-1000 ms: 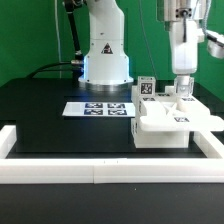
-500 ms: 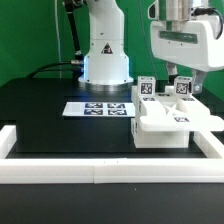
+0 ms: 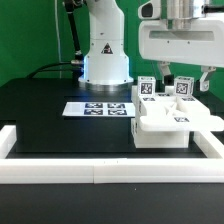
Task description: Assemble chair
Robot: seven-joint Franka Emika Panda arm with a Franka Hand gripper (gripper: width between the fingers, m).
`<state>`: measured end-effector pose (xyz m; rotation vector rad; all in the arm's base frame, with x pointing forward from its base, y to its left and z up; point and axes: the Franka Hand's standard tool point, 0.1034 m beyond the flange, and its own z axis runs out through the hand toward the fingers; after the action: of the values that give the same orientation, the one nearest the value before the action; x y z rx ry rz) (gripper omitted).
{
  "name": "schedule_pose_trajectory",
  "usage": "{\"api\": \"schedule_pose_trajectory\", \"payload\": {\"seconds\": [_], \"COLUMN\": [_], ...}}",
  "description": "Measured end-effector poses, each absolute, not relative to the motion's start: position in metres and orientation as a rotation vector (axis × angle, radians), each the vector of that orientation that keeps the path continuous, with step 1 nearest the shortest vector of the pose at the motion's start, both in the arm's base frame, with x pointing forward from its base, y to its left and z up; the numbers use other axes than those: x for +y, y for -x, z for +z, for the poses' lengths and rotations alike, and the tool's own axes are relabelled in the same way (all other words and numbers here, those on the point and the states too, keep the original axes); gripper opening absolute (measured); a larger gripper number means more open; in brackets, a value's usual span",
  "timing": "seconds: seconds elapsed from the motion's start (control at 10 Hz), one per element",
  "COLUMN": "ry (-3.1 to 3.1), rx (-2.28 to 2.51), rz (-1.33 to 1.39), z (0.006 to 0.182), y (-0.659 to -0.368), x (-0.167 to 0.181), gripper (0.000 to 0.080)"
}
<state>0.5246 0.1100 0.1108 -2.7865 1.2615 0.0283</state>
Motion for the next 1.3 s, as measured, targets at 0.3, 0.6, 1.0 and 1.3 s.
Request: {"api": "schedule_pose_trajectory", "payload": {"seconds": [0.3, 0.6, 1.0, 1.3], "ry": [2.868, 2.867, 2.797, 2.67], "rx": [1.063, 1.067, 1.237, 1.496], "rz": [0.019, 0.019, 0.028, 0.04], "z": [0.1107, 0.1108, 0.1107, 0.1106], "y": [-0.5245, -0.5246, -0.5245, -0.5245], "x": [0.1098, 0.1098, 0.11, 0.11], "gripper": [0.0636, 0.0281, 0.0285, 0.0285]}}
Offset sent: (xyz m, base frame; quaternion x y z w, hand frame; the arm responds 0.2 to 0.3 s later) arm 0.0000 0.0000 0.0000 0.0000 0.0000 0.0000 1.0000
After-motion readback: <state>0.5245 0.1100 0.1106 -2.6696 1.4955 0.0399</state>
